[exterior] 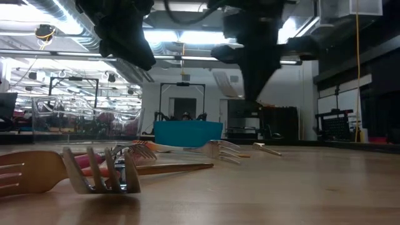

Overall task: Sort silverware by color (type)
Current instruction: Put the orange fork into the blue bin

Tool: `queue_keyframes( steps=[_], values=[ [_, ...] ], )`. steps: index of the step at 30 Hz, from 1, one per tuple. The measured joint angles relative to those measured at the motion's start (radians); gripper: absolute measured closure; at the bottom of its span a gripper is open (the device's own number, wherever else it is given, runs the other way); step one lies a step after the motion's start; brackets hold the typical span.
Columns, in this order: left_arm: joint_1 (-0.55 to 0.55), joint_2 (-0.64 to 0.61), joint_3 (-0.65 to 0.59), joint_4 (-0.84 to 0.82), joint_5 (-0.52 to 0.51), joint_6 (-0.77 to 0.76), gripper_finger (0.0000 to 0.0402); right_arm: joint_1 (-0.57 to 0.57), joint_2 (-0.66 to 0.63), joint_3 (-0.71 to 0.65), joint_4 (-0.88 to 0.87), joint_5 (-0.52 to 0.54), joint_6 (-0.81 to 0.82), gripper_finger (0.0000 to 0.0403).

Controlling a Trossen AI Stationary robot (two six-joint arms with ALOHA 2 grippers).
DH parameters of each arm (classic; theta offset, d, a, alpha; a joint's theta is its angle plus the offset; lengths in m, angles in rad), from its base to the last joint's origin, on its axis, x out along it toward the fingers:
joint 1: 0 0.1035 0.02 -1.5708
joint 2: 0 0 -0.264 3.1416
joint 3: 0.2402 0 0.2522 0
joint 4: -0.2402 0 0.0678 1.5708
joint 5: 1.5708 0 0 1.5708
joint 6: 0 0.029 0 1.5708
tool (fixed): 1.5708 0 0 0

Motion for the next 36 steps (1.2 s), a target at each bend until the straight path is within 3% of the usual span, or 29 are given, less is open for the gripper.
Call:
queue_keyframes(
  steps=[11,22,26,36],
  values=[
    [0.000,0.000,0.000,0.000,0.000,0.029,0.0286,-0.274,-0.001,0.072,0.089,-0.006,0.004,0.0403],
    [0.000,0.000,0.000,0.000,-0.019,0.029,0.0286,-0.494,0.006,0.073,0.524,-0.239,0.197,0.0403],
    [0.000,0.000,0.000,-0.001,-0.021,0.029,0.0286,-0.541,0.030,0.073,0.618,-0.316,0.222,0.0403],
    [0.003,0.000,0.000,-0.008,-0.056,0.031,0.0286,-0.564,0.147,0.073,0.672,-0.328,0.264,0.0403]
  ],
)
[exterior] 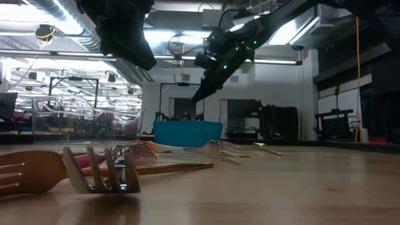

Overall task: Sort silverware by color (type)
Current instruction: Put the orange fork into the blue bin

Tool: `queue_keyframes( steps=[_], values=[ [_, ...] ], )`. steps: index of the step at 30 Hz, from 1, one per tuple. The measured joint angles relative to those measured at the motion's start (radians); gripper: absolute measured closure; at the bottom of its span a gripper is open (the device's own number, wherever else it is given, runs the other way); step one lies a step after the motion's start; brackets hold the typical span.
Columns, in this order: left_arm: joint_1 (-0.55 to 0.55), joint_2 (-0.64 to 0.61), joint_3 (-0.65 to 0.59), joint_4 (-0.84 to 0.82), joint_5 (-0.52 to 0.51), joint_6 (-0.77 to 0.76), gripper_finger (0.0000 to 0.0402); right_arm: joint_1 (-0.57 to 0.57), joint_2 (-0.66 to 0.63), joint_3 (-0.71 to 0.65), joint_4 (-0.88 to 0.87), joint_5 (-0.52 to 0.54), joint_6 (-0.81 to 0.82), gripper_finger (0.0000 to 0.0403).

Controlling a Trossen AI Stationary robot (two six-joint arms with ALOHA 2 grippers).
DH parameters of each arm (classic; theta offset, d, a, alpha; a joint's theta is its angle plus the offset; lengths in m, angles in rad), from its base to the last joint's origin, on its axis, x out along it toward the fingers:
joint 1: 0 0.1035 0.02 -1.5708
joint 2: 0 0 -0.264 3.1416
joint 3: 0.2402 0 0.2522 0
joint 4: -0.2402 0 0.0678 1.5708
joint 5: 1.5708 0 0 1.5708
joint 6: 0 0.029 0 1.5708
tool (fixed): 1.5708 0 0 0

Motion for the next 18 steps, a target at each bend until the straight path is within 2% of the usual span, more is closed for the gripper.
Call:
queue_keyframes(
  steps=[14,18],
  values=[
    [0.000,0.000,0.000,0.001,0.000,-0.001,0.0286,0.001,0.128,0.000,0.064,-0.005,0.001,0.0403],
    [0.000,0.000,0.000,0.001,0.000,-0.001,0.0286,0.001,0.136,-0.001,0.055,0.059,-0.005,0.0403]
  ],
)
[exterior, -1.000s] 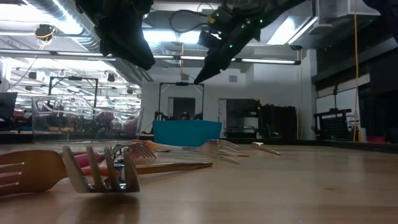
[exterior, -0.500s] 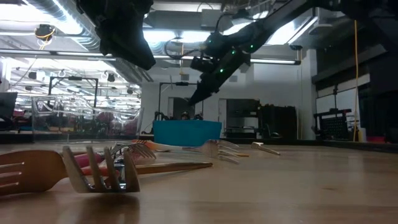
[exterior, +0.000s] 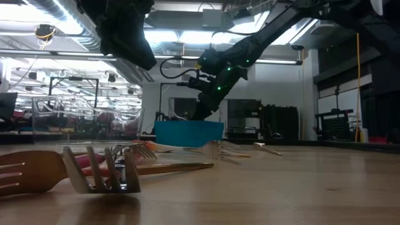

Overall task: Sort silverware by color (type)
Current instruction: Put the orange fork into the blue bin

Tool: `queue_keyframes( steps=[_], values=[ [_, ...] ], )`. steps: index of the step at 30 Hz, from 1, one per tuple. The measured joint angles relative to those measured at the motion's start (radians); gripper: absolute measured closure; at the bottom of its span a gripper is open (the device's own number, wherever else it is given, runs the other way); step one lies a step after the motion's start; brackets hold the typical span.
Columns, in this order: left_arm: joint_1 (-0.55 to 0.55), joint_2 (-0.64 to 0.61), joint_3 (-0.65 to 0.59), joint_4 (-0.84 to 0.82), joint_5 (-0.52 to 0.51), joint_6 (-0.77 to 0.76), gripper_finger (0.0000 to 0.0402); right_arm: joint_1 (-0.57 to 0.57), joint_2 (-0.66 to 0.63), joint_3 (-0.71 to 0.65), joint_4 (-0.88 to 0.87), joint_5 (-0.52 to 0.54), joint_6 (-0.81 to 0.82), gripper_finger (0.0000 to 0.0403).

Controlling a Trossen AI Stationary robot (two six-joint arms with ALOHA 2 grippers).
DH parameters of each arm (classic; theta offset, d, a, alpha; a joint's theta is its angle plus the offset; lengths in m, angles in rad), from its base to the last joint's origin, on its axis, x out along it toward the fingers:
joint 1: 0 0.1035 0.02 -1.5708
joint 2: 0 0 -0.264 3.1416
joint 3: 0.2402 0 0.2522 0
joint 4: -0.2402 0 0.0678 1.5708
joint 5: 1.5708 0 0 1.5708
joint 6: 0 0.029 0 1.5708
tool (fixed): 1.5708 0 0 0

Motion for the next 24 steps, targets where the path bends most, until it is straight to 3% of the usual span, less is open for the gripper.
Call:
queue_keyframes(
  steps=[24],
  values=[
    [0.000,0.000,0.000,0.000,0.000,-0.001,0.0286,0.000,0.000,0.000,0.000,0.029,-0.002,0.0402]
  ],
)
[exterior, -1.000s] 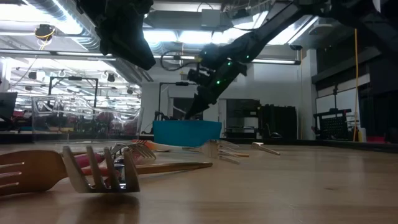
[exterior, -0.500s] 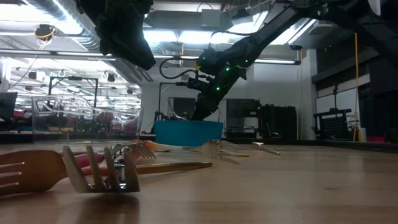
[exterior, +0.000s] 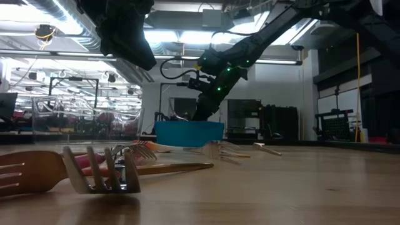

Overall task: Sort silverware by color (type)
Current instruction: Put the orange fork into the blue bin, then put the gold fork into the transparent bin

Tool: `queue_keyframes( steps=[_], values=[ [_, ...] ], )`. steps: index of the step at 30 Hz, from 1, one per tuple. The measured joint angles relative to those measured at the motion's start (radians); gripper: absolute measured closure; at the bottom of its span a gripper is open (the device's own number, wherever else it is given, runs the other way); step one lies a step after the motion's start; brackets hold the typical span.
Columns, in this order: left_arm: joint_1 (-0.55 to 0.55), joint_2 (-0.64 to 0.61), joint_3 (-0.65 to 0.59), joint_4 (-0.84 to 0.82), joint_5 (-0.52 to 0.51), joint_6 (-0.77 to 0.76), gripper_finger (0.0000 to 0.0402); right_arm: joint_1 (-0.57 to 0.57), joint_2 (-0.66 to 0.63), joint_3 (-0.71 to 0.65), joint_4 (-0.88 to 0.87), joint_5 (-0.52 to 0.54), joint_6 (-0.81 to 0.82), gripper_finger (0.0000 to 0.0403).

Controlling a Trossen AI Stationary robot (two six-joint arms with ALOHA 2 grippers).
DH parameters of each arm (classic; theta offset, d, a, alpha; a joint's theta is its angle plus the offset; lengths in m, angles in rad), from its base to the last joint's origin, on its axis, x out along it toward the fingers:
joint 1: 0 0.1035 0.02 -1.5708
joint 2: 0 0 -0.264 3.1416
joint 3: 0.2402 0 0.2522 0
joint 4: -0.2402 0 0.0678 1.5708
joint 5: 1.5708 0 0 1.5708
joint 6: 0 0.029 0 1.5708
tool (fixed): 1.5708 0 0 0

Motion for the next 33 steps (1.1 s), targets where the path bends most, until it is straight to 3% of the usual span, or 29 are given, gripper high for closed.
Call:
queue_keyframes(
  steps=[6,18,29,33],
  values=[
    [0.000,0.000,0.000,0.000,0.000,0.000,0.0286,0.000,0.000,0.000,0.000,-0.002,0.000,0.0396],
    [0.000,0.000,0.000,0.000,0.003,0.000,0.0286,0.000,0.069,0.000,0.019,0.006,0.000,0.0314],
    [0.000,0.000,0.000,0.010,0.025,-0.011,0.0286,0.000,0.050,0.000,0.018,0.011,-0.001,0.0315],
    [0.000,0.000,0.000,0.015,0.077,-0.012,0.0286,0.000,-0.007,0.000,-0.002,0.011,0.000,0.0315]
  ],
)
